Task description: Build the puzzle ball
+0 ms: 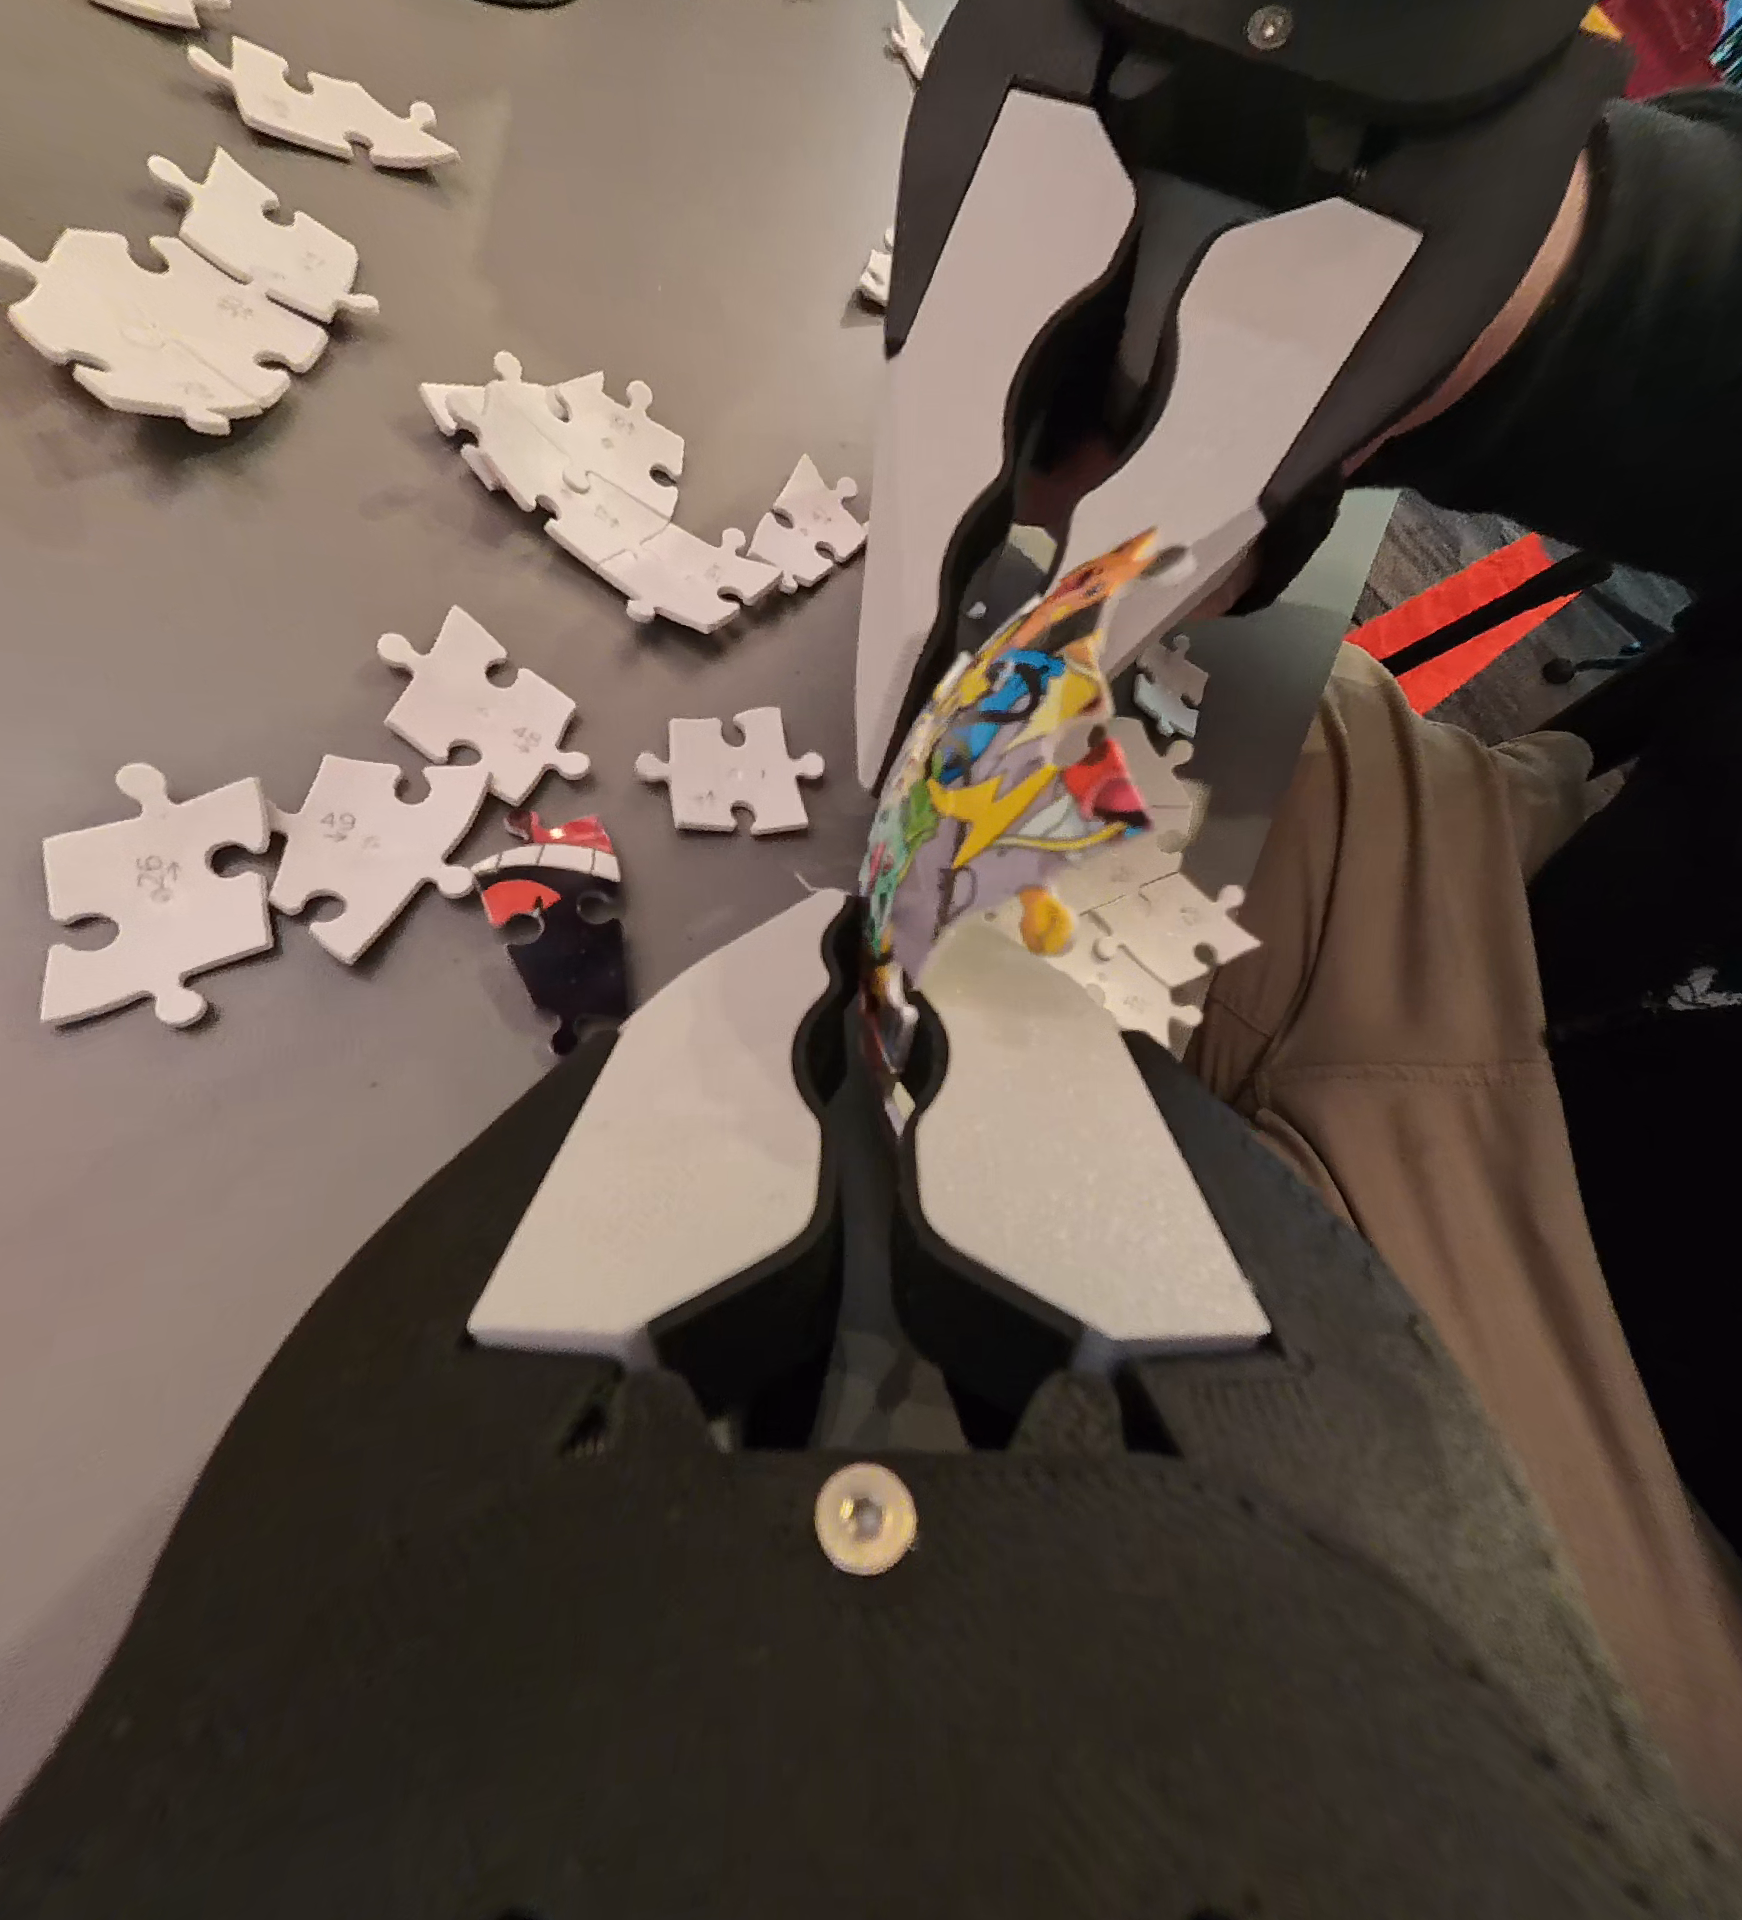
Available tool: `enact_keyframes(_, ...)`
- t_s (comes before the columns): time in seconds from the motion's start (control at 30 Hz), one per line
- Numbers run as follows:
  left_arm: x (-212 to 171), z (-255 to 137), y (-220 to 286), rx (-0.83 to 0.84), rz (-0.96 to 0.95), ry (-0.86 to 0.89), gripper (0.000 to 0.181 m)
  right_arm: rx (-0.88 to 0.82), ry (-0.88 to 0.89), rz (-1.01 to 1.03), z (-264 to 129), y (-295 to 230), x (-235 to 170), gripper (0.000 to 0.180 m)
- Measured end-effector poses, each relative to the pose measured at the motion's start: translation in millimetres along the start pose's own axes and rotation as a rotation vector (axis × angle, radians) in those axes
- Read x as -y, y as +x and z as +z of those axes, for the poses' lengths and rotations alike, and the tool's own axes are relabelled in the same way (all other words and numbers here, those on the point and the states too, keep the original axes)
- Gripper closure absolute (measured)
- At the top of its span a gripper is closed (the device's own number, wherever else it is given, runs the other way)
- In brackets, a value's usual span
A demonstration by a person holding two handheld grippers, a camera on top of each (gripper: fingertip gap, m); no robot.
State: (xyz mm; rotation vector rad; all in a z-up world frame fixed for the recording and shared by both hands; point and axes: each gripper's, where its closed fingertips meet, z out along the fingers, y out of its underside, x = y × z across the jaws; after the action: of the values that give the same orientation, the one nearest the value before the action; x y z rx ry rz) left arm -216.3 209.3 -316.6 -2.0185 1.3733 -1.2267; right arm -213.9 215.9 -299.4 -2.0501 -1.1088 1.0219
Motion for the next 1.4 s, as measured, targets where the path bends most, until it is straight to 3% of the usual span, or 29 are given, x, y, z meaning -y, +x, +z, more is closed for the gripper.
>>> enact_keyframes(0.17,-1,1,0,0.002,0.003,-0.006,0.176,0.028,-0.015,-0.041,-1,-5,-2,0.163)
enact_keyframes(0.47,2,0,1,0.000,0.005,0.011,0.177,-0.008,-0.027,-0.054,6,0,-6,0.180)
enact_keyframes(0.77,2,0,1,-0.003,0.009,0.013,0.177,-0.040,-0.031,-0.133,5,-2,-4,0.171)
enact_keyframes(1.0,3,0,1,-0.007,0.008,0.021,0.177,-0.009,-0.002,-0.105,1,-1,-1,0.179)
enact_keyframes(1.4,4,0,3,-0.018,0.008,0.023,0.177,0.007,0.059,-0.117,-4,-2,6,0.175)
